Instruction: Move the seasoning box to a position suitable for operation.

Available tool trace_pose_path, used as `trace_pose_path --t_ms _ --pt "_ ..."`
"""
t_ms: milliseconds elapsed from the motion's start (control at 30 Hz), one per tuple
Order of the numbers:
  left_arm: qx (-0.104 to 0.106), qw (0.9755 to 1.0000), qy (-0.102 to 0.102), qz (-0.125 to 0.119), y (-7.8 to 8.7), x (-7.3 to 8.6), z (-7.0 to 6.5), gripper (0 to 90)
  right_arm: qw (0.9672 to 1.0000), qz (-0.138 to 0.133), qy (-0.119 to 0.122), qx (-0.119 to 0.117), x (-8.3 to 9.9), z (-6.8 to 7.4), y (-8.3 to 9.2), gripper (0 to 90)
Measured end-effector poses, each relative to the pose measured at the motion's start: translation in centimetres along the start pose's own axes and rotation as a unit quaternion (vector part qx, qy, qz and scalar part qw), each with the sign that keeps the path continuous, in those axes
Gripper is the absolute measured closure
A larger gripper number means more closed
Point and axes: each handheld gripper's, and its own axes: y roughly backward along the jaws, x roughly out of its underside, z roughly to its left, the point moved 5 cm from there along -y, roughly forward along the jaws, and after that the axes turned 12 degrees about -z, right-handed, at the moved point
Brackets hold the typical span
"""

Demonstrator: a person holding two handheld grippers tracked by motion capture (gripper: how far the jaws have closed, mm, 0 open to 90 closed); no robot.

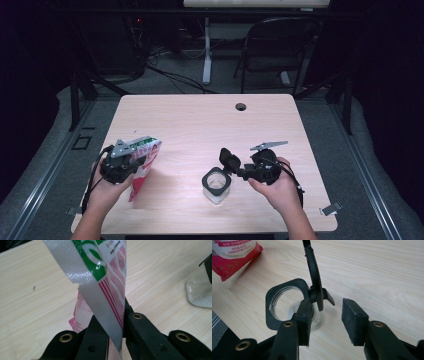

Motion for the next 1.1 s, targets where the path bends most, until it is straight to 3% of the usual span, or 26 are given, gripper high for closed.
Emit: trace_pose_path --t_ms 167,367,567,767,1100 --pt "-0.016 0.9998 -0.003 -0.011 1.3 -0.7 0.7 90.0 1.0 0.0 0.0 0.0 0.0 0.0 0.0 60.5" --pt "-0.014 0.9996 0.005 -0.025 2.2 -1.2 0.9 90.0 1.0 -0.001 0.0 0.0 0.0 0.0 0.0 60.5" --pt "-0.014 0.9995 -0.001 -0.03 2.6 -1.6 0.6 90.0 1.0 -0.005 -0.005 -0.001 0.0 0.1 0.0 60.5" --pt "0.001 0.9992 -0.002 -0.04 2.8 -2.1 -0.2 90.0 1.0 -0.004 -0.004 0.0 -0.1 0.1 0.1 60.5" --pt "0.033 0.9987 -0.016 -0.035 1.7 -2.5 -1.9 90.0 1.0 -0.006 -0.006 0.001 0.1 0.1 0.4 60.5"
